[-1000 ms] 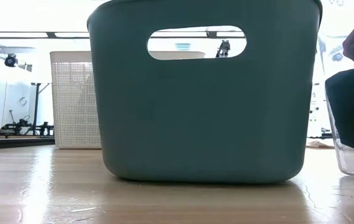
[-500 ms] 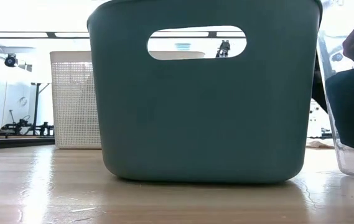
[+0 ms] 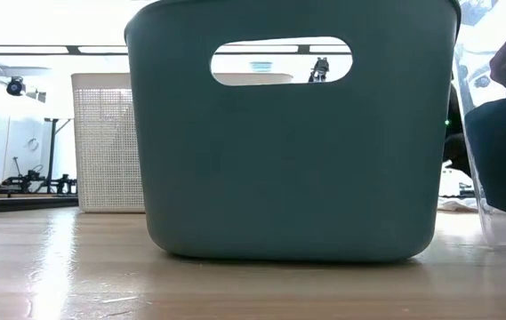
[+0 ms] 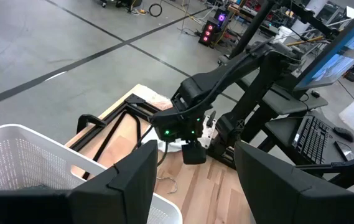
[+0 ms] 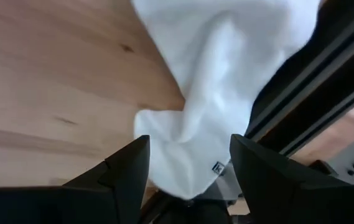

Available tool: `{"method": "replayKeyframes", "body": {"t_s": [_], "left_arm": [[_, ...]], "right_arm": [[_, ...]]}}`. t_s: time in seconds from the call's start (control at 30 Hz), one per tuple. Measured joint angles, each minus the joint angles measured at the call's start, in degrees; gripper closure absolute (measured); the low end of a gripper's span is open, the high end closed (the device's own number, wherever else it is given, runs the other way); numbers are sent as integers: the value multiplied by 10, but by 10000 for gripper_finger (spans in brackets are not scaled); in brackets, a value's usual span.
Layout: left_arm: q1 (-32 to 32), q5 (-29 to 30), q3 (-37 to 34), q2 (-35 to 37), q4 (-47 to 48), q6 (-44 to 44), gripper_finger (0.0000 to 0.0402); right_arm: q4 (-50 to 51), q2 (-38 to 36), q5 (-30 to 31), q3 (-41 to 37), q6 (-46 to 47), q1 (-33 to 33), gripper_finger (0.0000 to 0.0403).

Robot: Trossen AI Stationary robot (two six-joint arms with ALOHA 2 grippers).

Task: Pick & Place Cloths
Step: Put the white sock into the blue bin

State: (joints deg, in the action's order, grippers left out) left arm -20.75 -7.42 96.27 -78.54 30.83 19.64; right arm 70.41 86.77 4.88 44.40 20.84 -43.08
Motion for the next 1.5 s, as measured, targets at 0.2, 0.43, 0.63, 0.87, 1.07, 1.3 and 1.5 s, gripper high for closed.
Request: {"method": "replayKeyframes", "body": {"t_s": [0.2,0.43,0.63,0.87,1.07,1.3,1.5], "left_arm": [[0,0,0,0,0,0,183],[0,0,0,0,0,1,183],[0,0,0,0,-1,1,183],[0,0,0,0,-1,1,183],[0,0,0,0,-1,1,183],[0,0,0,0,-1,1,183],[0,0,0,0,-1,0,183]], "right_arm": [[-32,37,-3,-2,-25,-16,190],[-57,86,-5,-2,-49,-16,225],[-61,112,-20,1,-68,-16,281],[-71,88,-22,0,-84,-15,375],[-53,31,-55,17,-76,-16,389],[-44,-70,-133,49,-34,-7,392],[-44,-145,-165,93,17,-7,391]]}}
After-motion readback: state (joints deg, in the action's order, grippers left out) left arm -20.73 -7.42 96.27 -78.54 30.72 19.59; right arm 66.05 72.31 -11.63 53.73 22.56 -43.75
